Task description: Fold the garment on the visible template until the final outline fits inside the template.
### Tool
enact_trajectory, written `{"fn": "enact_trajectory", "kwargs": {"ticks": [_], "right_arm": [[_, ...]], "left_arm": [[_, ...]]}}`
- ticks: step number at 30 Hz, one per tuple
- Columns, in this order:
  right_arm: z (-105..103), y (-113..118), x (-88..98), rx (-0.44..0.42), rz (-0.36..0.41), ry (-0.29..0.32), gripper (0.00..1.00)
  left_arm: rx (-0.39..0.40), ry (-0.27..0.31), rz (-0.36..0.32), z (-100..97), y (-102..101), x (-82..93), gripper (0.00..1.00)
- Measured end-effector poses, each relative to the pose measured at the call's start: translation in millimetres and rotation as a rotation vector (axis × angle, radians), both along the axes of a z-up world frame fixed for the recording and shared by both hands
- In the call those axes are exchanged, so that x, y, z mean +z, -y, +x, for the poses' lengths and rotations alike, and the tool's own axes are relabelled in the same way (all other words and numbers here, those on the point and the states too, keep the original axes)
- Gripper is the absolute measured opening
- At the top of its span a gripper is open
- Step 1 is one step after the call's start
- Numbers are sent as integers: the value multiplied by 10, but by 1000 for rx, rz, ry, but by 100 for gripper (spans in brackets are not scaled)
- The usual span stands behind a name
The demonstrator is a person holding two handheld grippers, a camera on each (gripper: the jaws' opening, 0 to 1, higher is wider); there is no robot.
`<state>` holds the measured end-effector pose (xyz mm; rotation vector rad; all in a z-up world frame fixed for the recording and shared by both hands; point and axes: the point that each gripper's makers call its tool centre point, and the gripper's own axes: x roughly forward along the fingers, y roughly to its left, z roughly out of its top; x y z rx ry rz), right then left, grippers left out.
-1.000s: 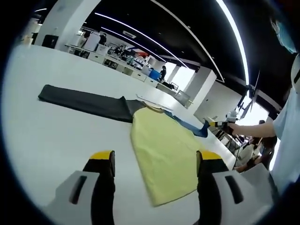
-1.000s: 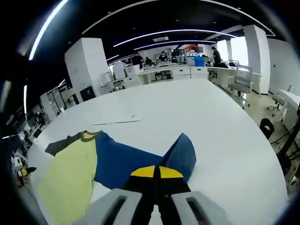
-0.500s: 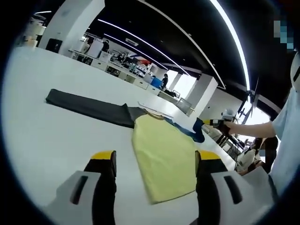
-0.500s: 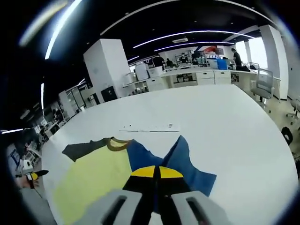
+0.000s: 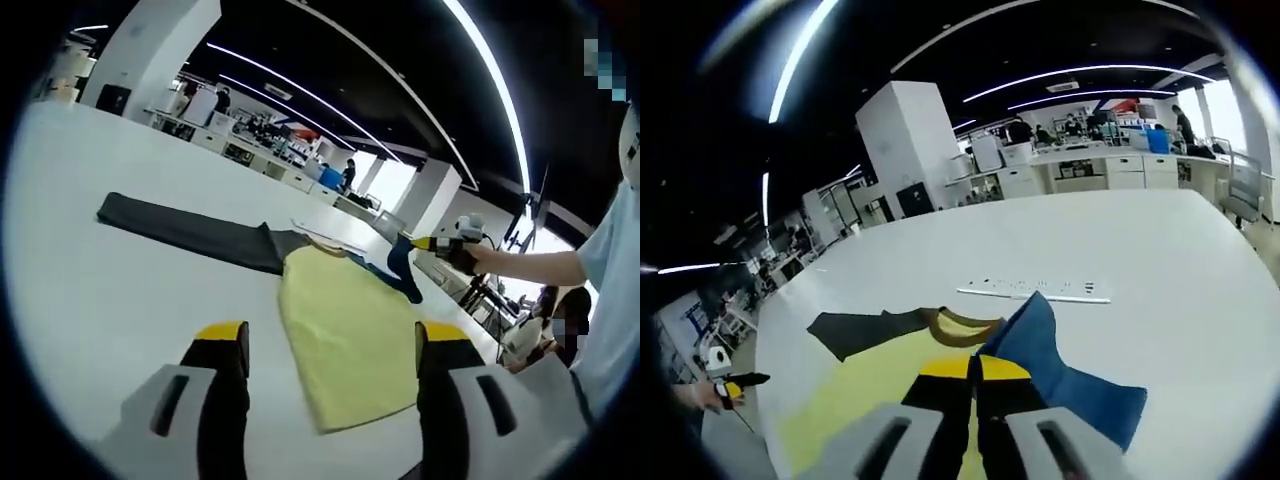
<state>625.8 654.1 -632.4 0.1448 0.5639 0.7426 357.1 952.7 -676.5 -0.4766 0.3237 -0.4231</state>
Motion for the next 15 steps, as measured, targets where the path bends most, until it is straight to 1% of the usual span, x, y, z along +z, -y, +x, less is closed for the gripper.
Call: {"fn": "enact_trajectory", "kwargs": {"ticks": [7, 9, 10, 12, 13, 15], "right_arm": [[-21, -513, -14, 74, 28, 0, 0], [-23, -649, 2, 90, 52, -6, 0], [-21, -672, 7, 90, 54, -5, 0], [-27, -811, 41, 102, 75, 2, 0], [-32, -907, 65, 103, 98, 0, 0], [-44, -1052, 79, 116, 114, 4, 0]], "left_arm": [[-14, -7, 5, -19, 5, -18, 64], [-12, -8, 5, -27, -4, -20, 63], [-11, -8, 4, -31, -6, -20, 63], [-9, -10, 3, -39, -10, -28, 63], [-8, -13, 2, -42, -11, -40, 63], [-9, -17, 3, -47, -4, -56, 63]]}}
